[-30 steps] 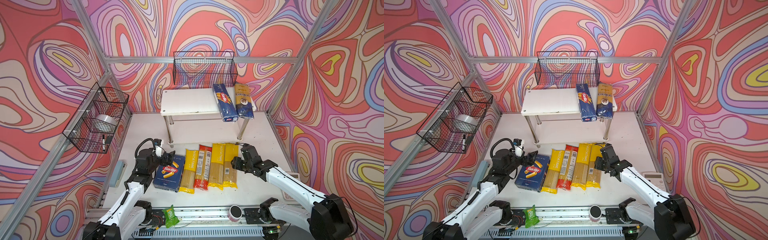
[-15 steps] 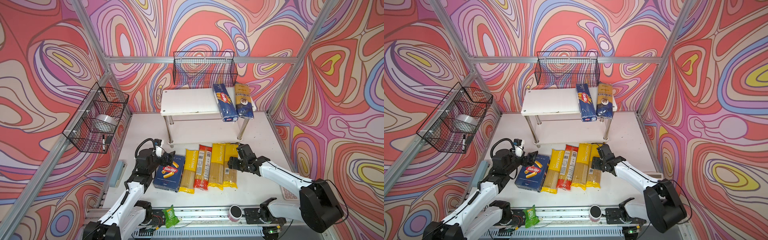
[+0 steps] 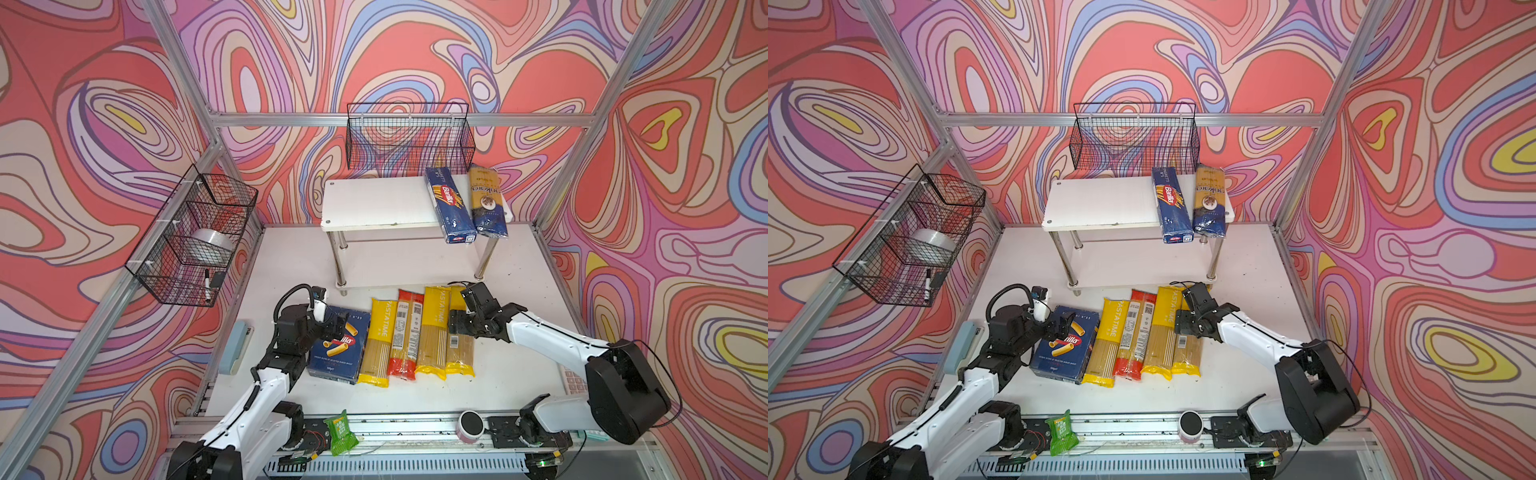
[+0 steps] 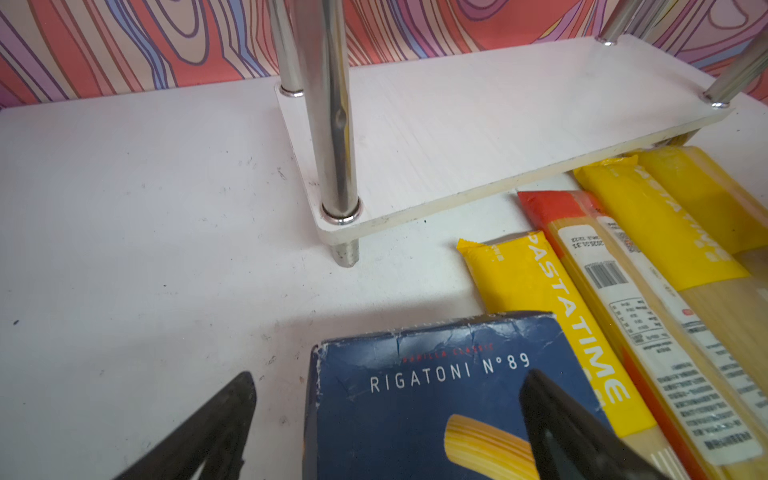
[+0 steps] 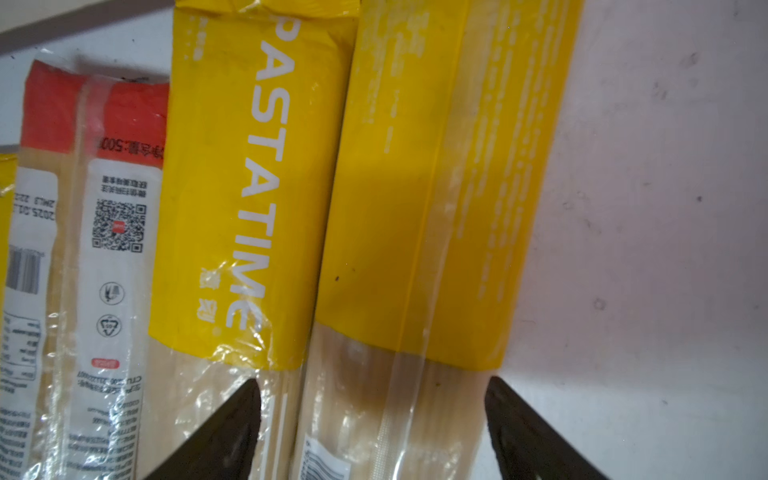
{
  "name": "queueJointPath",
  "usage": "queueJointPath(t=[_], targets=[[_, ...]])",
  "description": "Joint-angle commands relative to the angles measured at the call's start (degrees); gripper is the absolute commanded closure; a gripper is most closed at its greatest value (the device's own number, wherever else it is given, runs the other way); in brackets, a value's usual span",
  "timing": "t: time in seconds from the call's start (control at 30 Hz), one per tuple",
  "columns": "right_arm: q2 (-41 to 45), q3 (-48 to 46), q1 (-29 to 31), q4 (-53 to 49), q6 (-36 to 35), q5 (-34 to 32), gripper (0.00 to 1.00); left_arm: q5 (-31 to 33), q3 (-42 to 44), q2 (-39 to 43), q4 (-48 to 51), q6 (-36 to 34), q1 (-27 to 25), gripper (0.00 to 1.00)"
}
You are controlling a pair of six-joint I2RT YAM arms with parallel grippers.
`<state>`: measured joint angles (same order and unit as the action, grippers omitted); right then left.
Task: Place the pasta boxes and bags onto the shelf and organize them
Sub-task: 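Lower the right gripper around the end of the yellow Pastatime bag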
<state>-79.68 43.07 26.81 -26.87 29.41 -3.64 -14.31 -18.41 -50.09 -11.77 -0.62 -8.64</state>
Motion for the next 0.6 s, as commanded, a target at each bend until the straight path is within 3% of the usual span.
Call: queueJointPath(t=[0.0, 0.43, 0.57], targets=[[-1.2, 1.89, 0.21, -1.96, -0.67, -1.76, 0.13, -6.42, -2.08, 2.18, -0.87, 1.81, -0.06, 0.0], [-4.34, 1.35, 0.18, -2.4, 0.82, -3.35, 0.12, -8.9, -4.09, -3.35, -0.18, 2.82, -0.03, 0.0], [-5.98, 0.27, 0.38, -0.18, 1.38, -0.71, 0.12, -9.07, -4.55, -3.73, 0.48, 2.35, -0.01, 0.0]])
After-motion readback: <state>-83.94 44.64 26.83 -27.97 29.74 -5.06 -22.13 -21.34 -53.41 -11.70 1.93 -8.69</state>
